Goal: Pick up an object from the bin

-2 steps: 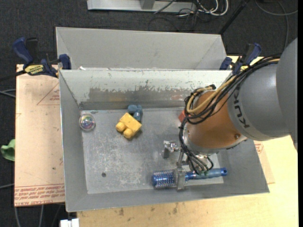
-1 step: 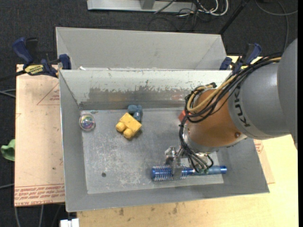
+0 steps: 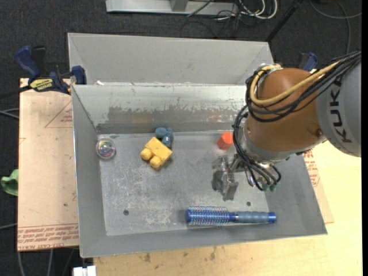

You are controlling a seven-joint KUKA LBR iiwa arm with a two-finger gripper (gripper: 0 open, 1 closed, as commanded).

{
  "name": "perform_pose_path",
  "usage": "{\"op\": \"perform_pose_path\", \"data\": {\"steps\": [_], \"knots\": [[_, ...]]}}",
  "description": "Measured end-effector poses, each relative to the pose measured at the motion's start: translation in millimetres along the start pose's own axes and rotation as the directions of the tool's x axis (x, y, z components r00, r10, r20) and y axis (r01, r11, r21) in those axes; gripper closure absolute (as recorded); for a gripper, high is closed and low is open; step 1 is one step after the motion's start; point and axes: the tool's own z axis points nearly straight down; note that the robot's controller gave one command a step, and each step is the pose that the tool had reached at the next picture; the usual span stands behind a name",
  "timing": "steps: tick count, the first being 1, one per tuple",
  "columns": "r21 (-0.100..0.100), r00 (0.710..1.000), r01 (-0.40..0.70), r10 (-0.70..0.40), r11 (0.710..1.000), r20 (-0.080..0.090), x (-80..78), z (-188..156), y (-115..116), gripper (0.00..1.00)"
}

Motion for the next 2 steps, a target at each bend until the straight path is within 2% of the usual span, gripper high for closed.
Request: {"op": "perform_pose_path", "data": {"steps": [1,2], "knots": [[0.000,1.000,-0.001,0.001,1.000,-0.008,1.5,4,0,0.00],[0.000,0.990,0.142,-0.142,0.990,0.003,2.6,150,-13,0.00]]}}
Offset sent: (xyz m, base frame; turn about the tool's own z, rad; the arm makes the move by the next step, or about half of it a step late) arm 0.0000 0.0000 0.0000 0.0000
